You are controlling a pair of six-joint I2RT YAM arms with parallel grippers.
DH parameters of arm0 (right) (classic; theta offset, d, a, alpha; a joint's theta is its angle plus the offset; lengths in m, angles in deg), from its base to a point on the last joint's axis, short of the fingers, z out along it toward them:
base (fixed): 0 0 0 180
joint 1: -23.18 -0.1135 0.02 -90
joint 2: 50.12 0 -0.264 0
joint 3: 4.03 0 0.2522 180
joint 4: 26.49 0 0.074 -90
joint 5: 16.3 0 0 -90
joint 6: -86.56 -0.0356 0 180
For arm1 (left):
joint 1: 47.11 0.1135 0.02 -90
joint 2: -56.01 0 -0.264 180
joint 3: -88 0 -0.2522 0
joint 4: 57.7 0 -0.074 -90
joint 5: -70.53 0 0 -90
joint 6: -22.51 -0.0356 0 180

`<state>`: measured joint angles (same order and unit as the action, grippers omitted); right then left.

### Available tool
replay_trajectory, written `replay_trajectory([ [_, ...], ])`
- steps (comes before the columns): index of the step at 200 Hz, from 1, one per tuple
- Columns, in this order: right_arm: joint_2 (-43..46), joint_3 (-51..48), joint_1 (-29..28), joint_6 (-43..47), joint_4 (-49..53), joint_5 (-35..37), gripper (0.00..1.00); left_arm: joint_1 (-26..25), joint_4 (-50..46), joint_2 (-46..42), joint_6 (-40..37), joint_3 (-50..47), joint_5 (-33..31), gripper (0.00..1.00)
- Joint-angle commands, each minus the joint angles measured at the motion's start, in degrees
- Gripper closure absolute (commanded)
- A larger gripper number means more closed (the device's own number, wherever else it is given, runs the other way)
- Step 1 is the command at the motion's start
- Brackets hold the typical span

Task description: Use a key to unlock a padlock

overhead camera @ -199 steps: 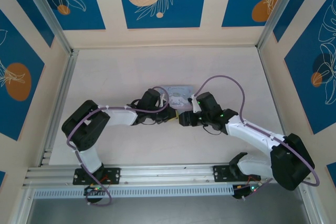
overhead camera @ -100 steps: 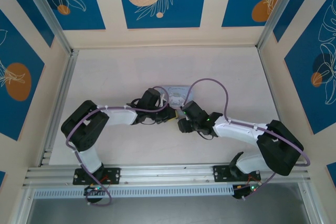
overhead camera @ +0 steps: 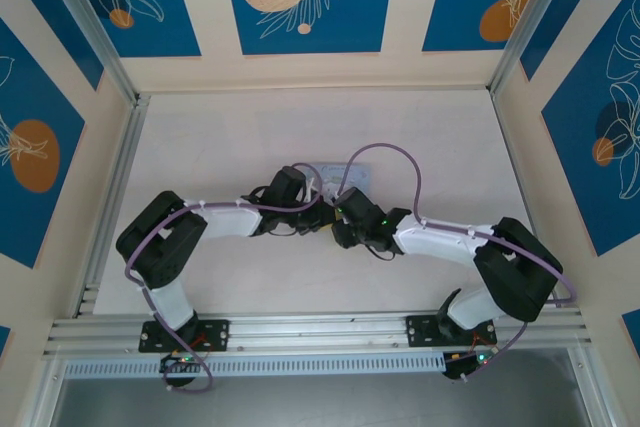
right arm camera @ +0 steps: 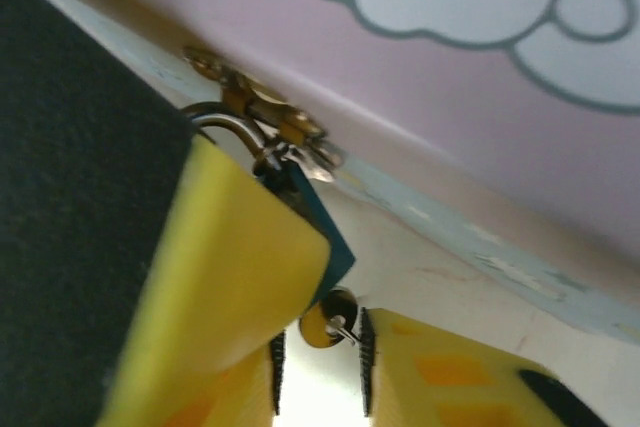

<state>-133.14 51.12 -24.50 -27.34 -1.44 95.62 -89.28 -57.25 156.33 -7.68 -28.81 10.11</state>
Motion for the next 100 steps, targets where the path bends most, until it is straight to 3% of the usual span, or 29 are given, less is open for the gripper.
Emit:
replay_trajectory([
  [1,-0.31,2.12,0.12,0.05,-1.07,1.31,0.83,-0.21,-0.73,-1.34,0.24,1.11,3.38,1.00],
  [41,4.19,0.37,2.36,-0.55,-0.98,-5.93,0.84,-0.22,-0.70,-0.96,0.01,0.53,3.22,1.00],
  [57,7.15,-1.34,4.98,-0.56,-1.96,-14.74,0.64,-0.14,-0.74,-0.76,-0.22,0.36,3.08,1.00],
  [72,10.51,-3.11,6.45,-1.60,-1.56,-17.39,0.47,-0.16,-0.86,-0.60,-0.55,0.31,2.98,1.00],
  [100,16.77,-6.73,11.03,-6.52,-2.26,-21.33,0.42,-0.11,-1.02,-0.07,-1.01,0.14,2.84,1.00],
])
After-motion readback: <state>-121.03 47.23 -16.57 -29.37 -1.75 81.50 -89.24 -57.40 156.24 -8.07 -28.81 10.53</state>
